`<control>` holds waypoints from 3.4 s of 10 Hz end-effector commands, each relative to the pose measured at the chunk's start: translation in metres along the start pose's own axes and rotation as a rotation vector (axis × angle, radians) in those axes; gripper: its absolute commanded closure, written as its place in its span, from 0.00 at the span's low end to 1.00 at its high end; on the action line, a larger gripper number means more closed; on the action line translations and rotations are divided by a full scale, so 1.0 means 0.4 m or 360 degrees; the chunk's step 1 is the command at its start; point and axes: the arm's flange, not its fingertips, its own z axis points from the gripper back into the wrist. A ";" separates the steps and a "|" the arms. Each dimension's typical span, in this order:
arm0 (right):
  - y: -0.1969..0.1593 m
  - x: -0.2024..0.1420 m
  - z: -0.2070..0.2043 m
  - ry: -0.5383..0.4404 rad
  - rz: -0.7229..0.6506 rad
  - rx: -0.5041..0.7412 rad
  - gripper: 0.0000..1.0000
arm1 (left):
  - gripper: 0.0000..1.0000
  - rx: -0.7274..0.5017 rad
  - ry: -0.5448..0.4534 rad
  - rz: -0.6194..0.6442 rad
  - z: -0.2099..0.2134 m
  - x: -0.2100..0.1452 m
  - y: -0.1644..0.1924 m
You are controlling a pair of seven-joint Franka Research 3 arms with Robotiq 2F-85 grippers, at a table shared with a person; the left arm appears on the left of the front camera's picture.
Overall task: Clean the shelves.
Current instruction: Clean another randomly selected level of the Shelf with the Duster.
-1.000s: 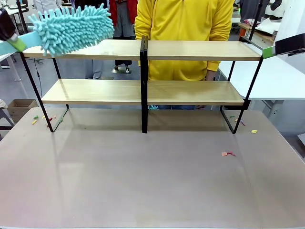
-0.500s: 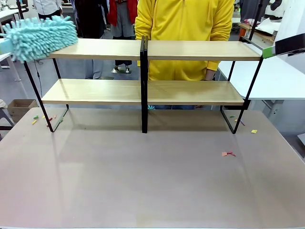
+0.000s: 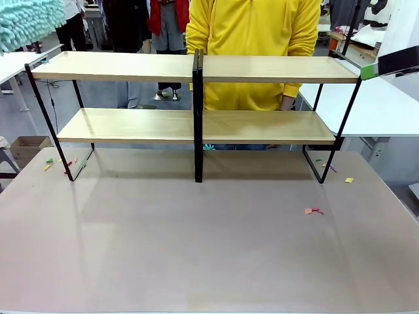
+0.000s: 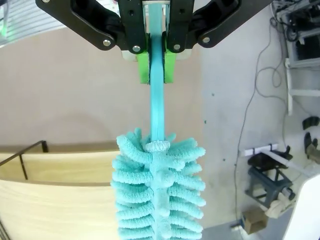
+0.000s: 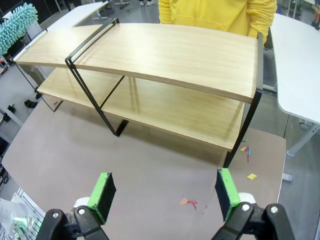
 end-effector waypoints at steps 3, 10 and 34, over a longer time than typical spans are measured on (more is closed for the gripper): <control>-0.002 0.000 0.001 -0.0002 -0.0003 0.0006 0.00 | 0.87 -0.0154 -0.0016 -0.0024 -0.012 -0.001 0.007; -0.002 0.000 0.001 -0.0002 -0.0003 0.0006 0.00 | 0.87 -0.1221 -0.0133 -0.0138 0.199 -0.028 0.272; -0.002 0.000 0.001 -0.0002 -0.0003 0.0006 0.00 | 0.87 -0.0894 -0.0092 -0.0232 0.124 -0.053 0.181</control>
